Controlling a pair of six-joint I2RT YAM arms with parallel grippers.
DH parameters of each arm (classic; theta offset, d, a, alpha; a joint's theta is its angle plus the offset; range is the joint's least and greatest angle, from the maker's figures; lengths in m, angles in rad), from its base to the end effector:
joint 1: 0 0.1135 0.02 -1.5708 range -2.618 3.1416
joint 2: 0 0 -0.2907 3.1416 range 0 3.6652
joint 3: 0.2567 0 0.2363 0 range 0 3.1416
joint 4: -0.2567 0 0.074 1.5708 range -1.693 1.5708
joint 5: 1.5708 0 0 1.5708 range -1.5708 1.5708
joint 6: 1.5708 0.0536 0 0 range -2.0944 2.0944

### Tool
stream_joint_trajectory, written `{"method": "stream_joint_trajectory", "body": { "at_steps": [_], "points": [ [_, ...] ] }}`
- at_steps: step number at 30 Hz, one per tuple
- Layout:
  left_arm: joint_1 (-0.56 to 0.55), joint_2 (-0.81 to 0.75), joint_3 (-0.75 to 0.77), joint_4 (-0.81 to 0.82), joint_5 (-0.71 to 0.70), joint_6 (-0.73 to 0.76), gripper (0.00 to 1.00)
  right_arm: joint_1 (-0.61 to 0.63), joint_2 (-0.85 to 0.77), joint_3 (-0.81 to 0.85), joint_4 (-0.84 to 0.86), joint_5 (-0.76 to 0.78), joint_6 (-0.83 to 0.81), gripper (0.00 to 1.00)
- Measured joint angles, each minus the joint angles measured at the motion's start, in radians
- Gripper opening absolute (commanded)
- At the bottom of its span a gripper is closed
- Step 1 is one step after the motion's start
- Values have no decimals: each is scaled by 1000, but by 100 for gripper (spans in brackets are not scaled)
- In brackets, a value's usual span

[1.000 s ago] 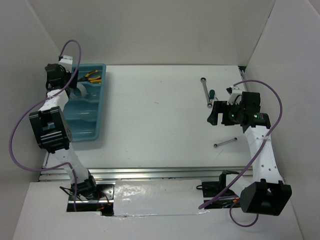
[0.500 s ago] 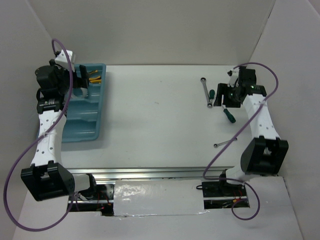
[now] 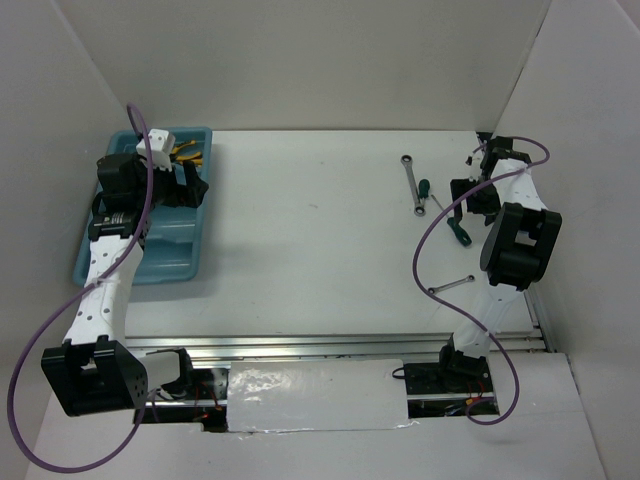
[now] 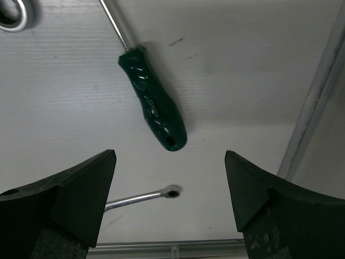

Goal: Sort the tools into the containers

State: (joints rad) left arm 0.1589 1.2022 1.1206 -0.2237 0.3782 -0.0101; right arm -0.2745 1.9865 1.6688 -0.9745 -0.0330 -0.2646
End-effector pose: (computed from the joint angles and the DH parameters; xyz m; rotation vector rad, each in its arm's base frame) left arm 0.2658 0.0226 0.3886 0.1022 1.8586 -0.2513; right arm 0.3935 -0.1090 0.2424 0.0076 2.8637 -0.0614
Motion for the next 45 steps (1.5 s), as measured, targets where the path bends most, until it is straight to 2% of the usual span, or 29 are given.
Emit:
{"method": "stream_joint_trajectory", "body": {
  "at_steps": [5,11,17,21,24,31,36,41,42,45],
  "points": [
    [-28,-15,-31,-18,15,-6,99,4,44,45,-18,72,-75,90],
    [-36,-16,-44,-32,14,-20,99,5,138,93,-23,82,-132,88],
    [-36,-24,-47,-35,8,-19,99,13,195,117,-50,80,-173,78],
    [-36,-24,-47,-35,7,-19,99,27,199,135,-56,80,-190,66],
    [-36,-24,-47,-35,4,-20,99,44,216,171,-63,82,-198,61],
    [-36,-24,-47,-35,4,-20,99,70,290,240,-91,79,-206,57],
    [-36,-24,-47,-35,4,-21,99,74,330,277,-123,78,-224,47],
    [-36,-24,-47,-35,5,-22,99,79,339,303,-161,77,-245,43],
    [-36,-22,-47,-35,5,-23,99,79,344,312,-167,76,-251,41],
    [-36,-15,-47,-36,5,-24,99,79,356,331,-181,74,-260,18]
  ]
}}
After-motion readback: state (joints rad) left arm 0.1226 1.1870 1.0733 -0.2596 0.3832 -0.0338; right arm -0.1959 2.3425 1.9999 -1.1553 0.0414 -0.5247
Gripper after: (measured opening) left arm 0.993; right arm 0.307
